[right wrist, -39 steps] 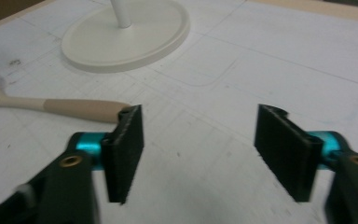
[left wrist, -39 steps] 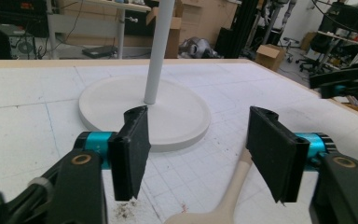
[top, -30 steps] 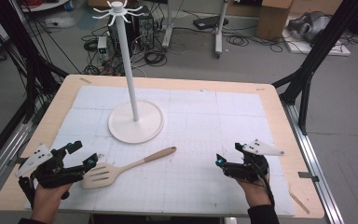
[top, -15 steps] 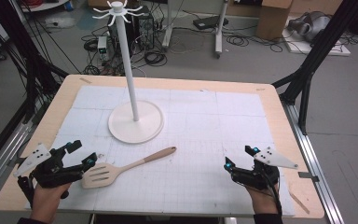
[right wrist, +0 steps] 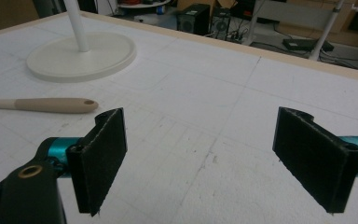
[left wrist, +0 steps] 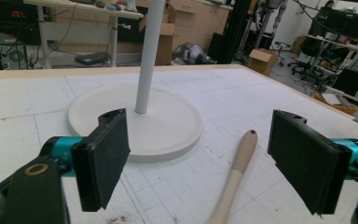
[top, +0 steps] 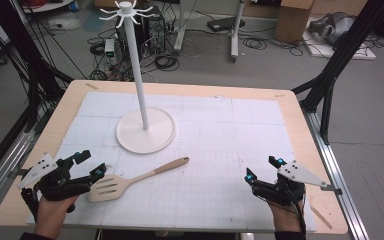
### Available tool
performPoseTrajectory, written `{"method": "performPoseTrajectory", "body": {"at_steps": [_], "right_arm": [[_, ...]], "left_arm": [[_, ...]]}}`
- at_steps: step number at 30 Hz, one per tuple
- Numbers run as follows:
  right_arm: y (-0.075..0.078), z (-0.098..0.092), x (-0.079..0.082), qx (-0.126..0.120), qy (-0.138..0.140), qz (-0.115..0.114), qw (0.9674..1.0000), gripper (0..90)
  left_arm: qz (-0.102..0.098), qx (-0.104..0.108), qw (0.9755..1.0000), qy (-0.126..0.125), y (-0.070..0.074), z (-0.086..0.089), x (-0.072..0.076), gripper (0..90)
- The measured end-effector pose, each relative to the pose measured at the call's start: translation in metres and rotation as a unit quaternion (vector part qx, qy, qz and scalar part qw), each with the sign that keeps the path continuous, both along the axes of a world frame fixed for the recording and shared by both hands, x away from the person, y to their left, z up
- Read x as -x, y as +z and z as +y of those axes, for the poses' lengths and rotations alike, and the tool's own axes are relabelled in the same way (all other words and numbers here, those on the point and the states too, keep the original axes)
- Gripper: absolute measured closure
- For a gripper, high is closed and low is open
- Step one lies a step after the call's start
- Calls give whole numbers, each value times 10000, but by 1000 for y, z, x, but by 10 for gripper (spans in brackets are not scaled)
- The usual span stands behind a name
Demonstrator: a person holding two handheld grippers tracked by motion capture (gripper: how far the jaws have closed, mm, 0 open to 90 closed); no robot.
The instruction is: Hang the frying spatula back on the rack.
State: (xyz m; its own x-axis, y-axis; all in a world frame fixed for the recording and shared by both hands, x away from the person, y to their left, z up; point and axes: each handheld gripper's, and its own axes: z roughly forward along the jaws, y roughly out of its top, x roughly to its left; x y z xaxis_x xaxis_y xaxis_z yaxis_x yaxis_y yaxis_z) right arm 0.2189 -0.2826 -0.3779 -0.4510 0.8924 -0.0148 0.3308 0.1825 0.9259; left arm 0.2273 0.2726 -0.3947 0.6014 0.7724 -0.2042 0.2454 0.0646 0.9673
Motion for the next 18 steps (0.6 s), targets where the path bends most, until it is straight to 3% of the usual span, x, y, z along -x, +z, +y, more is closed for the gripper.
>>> {"method": "performPoseTrajectory", "body": {"at_steps": [5, 11, 15, 16, 18], "right_arm": [[-2, 1, -1, 44, 41, 59, 10000, 163], [-4, 0, -1, 55, 115, 132, 9998, 163], [-5, -2, 0, 23, 113, 134, 9998, 163], [-4, -2, 0, 21, 106, 141, 9998, 163], [-4, -1, 0, 31, 132, 109, 9998, 163]], "left_arm": [[150, 0, 9998, -139, 5, -1, -1, 214], [284, -223, 9971, -672, 23, -11, -10, 241], [619, -677, 9890, -1158, 30, -27, -22, 261], [713, -961, 9838, -1336, 32, -36, -27, 269], [840, -1279, 9760, -1552, 35, -47, -34, 296]]}}
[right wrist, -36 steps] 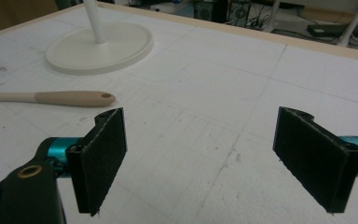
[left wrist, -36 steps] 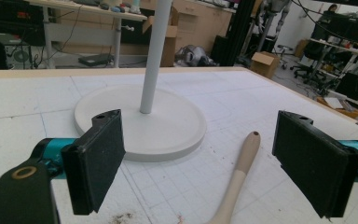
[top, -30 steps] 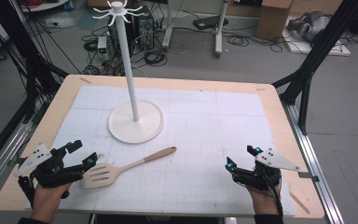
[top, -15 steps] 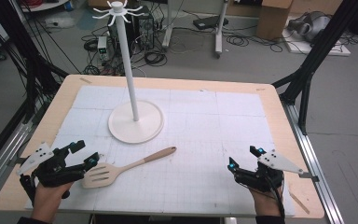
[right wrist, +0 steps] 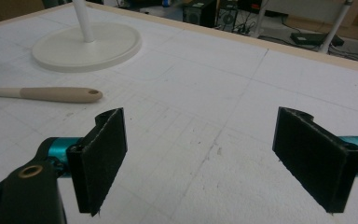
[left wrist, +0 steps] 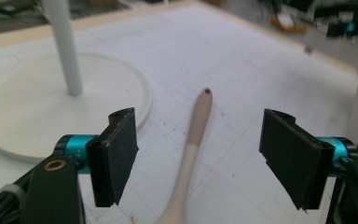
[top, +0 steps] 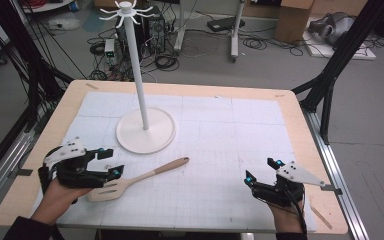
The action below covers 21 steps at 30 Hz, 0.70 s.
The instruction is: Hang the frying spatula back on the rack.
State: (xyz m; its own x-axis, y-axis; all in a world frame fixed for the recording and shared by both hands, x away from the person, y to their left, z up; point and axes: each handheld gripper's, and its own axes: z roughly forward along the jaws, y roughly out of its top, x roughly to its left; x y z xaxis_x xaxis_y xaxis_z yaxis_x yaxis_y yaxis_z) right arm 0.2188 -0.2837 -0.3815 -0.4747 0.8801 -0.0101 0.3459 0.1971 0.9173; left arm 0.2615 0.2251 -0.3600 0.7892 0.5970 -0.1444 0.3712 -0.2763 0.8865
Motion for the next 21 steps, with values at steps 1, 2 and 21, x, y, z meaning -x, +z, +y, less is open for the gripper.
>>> {"method": "performPoseTrajectory", "body": {"at_steps": [1, 2, 21], "right_arm": [[0, 0, 0, 20, 6, -7, 10000, 163], [0, 0, 0, 22, 7, -7, 10000, 163], [2, -1, 0, -9, 12, -22, 10000, 165]], "left_arm": [[97, -87, 9998, -117, 0, -5, -4, 308], [187, -169, 9995, -178, -1, -10, -8, 317], [1404, -1879, 9693, -737, -41, -51, -46, 468]]}}
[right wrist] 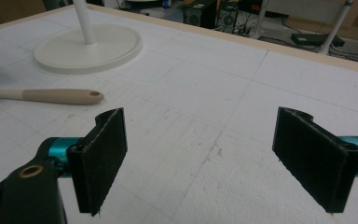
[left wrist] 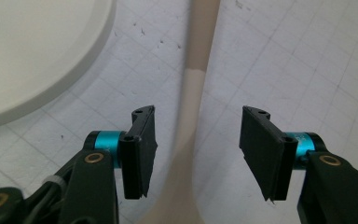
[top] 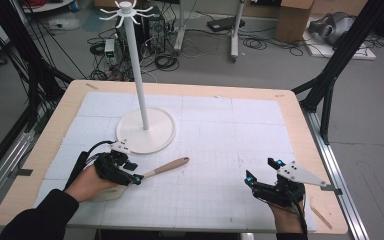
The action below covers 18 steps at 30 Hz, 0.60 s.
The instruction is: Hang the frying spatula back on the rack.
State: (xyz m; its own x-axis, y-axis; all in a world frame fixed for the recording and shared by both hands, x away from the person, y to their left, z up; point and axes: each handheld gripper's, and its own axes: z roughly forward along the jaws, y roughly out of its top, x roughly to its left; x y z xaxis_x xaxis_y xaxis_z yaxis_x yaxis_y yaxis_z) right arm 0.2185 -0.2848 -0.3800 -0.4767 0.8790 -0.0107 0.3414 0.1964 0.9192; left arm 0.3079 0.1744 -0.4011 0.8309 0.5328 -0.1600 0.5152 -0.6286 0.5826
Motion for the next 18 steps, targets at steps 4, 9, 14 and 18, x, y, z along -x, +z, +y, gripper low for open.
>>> {"method": "performPoseTrajectory", "body": {"at_steps": [4, 9, 14, 18], "right_arm": [[0, 0, 0, -10, 0, 4, 10000, 165], [1, 0, 1, -36, -9, 30, 10000, 165], [0, -1, 0, -40, -7, 47, 10000, 166], [0, -1, 0, -51, -19, 44, 10000, 168]], "left_arm": [[44, -117, 9999, -23, -1, -8, -4, 483], [145, -464, 9988, -112, -10, -11, -9, 511], [200, -532, 9983, -155, -12, -13, -9, 544], [253, -653, 9969, -355, -14, -15, -7, 592]]}}
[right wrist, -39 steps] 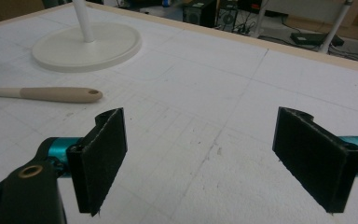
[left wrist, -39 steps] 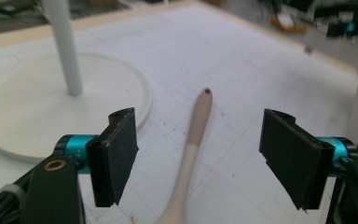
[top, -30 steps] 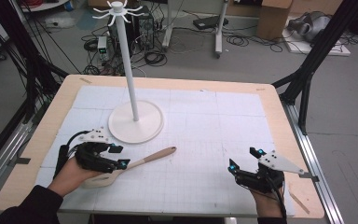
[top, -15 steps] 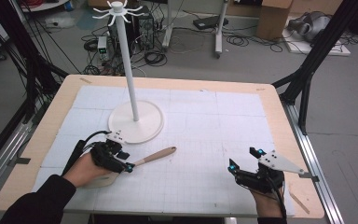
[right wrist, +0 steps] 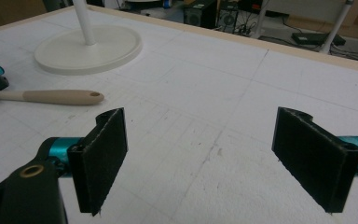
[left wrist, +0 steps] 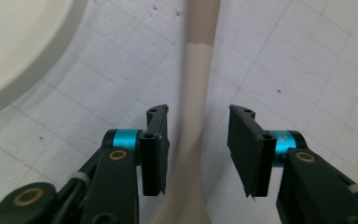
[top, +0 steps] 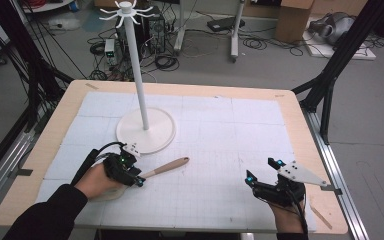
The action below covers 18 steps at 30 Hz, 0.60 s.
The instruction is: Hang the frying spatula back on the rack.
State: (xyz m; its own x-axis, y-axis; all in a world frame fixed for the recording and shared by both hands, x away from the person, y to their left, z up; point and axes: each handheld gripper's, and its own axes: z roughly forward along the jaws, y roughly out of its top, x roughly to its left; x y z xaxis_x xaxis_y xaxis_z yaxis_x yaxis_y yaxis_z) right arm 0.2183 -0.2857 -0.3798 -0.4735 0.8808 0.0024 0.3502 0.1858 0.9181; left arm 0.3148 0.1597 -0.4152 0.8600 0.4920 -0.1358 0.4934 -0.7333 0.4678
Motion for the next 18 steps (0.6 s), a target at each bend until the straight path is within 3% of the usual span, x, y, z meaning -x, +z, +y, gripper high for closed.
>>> {"method": "performPoseTrajectory", "body": {"at_steps": [18], "right_arm": [[0, -2, 0, -10, -35, 32, 10000, 169]], "left_arm": [[-270, -151, 9995, 4, -1, -1, 4, 756]]}}
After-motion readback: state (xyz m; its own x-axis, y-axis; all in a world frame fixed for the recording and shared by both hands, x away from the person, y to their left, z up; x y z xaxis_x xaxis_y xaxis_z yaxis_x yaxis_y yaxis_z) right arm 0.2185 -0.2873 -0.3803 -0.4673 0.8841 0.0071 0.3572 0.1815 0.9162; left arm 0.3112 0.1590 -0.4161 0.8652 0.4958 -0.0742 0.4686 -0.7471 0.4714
